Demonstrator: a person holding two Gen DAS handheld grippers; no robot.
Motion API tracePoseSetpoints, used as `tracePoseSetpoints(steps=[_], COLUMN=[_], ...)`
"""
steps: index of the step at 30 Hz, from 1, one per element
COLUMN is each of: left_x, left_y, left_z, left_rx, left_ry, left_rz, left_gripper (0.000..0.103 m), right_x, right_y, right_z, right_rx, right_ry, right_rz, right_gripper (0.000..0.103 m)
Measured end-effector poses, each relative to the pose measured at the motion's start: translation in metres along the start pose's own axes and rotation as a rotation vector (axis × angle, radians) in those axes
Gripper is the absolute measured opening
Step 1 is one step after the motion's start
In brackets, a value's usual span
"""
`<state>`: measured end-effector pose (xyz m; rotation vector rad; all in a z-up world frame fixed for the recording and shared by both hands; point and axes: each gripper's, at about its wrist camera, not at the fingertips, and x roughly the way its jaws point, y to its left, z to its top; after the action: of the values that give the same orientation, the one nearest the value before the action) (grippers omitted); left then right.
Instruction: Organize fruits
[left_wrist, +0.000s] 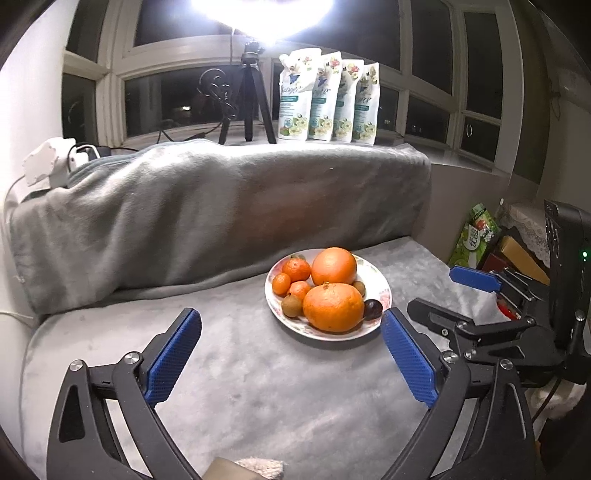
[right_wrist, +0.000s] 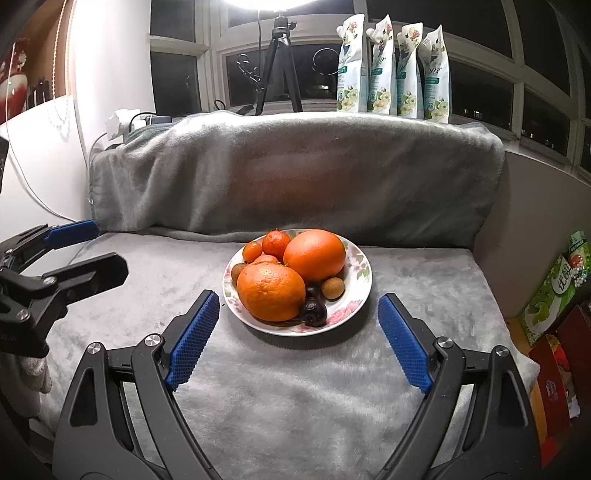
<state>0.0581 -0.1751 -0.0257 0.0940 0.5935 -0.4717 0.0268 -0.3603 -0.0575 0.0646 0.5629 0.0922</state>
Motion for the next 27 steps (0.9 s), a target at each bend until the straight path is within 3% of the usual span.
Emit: tracePoseSetpoints(steps=[27], left_x=[-0.028], left_y=[0.002], left_z=[-0.011], left_rx=[-0.033], left_ry=[-0.028], left_rz=[0.026], left_gripper=[0.098], right_x=[-0.016], right_y=[-0.012], right_z=[-0.008], right_rx=[0.084], right_ry=[-0.026], right_rz=[-0.038], right_gripper=[0.090])
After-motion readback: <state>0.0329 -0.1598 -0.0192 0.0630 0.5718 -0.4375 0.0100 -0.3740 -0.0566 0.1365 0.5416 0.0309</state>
